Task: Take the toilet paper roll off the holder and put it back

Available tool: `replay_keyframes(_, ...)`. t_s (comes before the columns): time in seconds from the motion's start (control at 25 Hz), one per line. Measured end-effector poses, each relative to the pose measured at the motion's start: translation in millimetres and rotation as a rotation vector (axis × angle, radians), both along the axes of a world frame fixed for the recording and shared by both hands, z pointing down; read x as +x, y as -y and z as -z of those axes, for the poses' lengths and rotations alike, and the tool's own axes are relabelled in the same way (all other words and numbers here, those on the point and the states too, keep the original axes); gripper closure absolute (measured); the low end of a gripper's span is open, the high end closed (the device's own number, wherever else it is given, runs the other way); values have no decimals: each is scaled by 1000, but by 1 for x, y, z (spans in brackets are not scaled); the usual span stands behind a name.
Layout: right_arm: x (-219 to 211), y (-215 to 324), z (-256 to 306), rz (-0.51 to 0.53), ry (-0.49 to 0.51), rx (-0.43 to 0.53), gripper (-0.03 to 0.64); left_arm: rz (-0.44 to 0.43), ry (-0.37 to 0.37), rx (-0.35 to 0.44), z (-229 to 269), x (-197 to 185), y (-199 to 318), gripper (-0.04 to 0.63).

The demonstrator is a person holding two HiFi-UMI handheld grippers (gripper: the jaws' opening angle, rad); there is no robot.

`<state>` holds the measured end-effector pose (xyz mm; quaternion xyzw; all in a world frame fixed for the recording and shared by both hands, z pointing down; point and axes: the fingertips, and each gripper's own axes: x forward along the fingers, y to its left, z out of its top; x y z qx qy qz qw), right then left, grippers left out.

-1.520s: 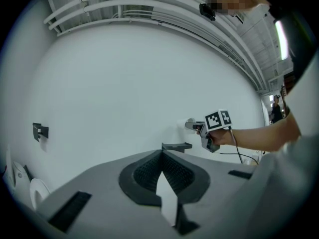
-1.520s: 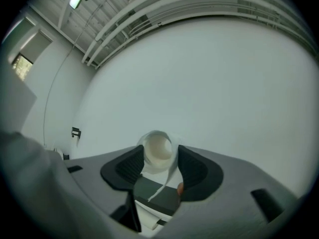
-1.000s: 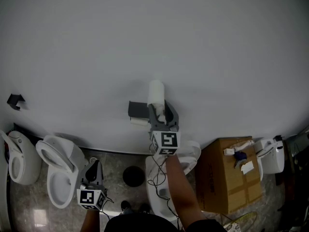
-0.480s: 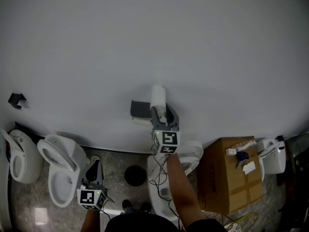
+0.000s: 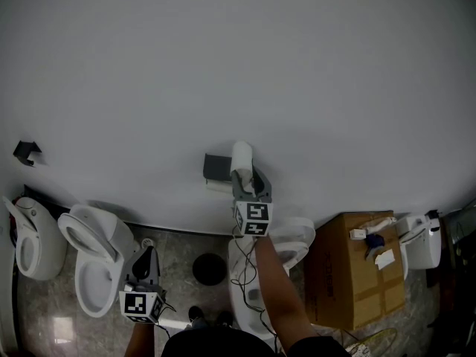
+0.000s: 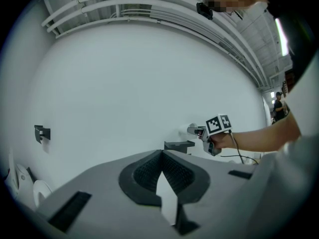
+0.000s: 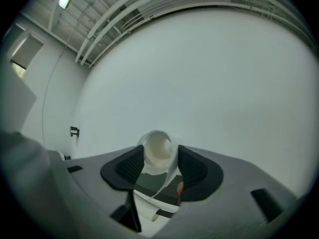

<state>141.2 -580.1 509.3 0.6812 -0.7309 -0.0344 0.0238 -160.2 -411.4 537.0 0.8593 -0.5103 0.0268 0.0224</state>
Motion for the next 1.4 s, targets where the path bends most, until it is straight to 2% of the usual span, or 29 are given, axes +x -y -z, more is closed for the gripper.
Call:
replay_keyframes(0.68,5,17,-65,-3,-16,-128,402,20,-11,9,-2,-2,5,592)
replay_keyframes(1.0,3,18,-66,5,-17,-126,400,19,-14,4,-5,-2,7,592)
replay_keyframes(1.2,1,13,-68,4,-77,-129,397,12,-21,1,-6,1,9,592)
replay_keyframes(1.4,2,0,-54,1,-58,-96,397,7,-31,3,-5,3,7,592)
